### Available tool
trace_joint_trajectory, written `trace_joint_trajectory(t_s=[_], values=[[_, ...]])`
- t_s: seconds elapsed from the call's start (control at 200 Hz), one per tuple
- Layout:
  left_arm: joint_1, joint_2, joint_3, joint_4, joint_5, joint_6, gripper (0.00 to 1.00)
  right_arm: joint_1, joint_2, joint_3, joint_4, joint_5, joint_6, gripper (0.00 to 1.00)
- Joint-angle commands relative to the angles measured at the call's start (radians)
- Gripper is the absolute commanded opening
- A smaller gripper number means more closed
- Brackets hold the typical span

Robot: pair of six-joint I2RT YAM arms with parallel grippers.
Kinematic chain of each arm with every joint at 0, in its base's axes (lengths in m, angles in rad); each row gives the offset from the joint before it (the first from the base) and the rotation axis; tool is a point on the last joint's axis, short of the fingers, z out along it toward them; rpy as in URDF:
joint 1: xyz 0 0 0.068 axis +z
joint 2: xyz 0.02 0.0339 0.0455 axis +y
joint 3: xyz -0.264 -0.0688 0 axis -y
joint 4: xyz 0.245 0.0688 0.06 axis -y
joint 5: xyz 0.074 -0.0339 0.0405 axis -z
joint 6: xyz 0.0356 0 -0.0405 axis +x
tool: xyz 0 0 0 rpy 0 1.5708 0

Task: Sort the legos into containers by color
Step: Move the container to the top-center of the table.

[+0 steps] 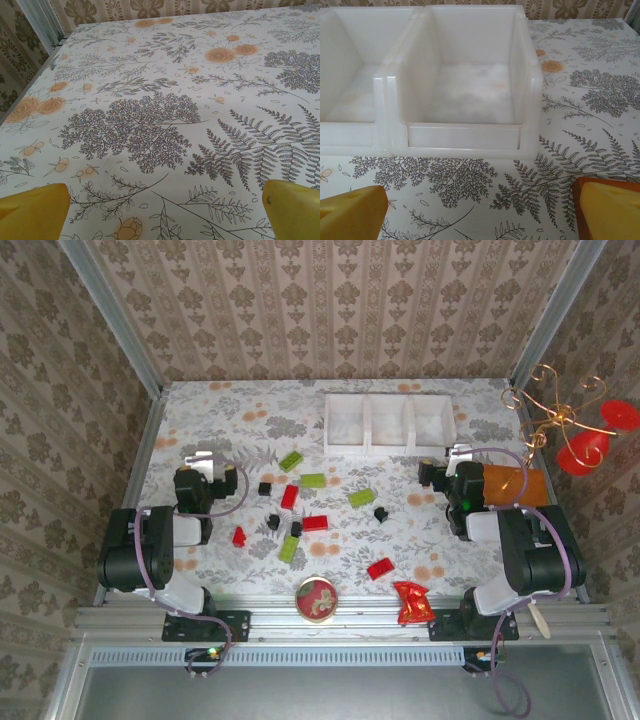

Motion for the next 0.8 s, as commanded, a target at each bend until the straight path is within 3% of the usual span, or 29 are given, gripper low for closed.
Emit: trace_joint_trajectory(t_s=[0.0,0.33,0.56,0.795], values=[[-0.003,-0.002,0.026,-0.001,-0.002,0.02,1.0,0.001,-0.016,0.019,-0.011,0.016,0.015,1.0],[0.012,-0.12,-0.002,-0.051,-0.068,-0.027,1.0,0.003,-0.106,0.126,-0.268,0.031,0.015,1.0],[0.009,-0.267,0.025,-0.21,-0.142,-0.051,1.0,0.017,-0.199,0.233,-0.491,0.06,0.074,1.0],[0.008,-0.37,0.096,-0.398,-0.178,-0.229,1.0,0.102,-0.178,0.391,-0.722,0.148,0.192,1.0]])
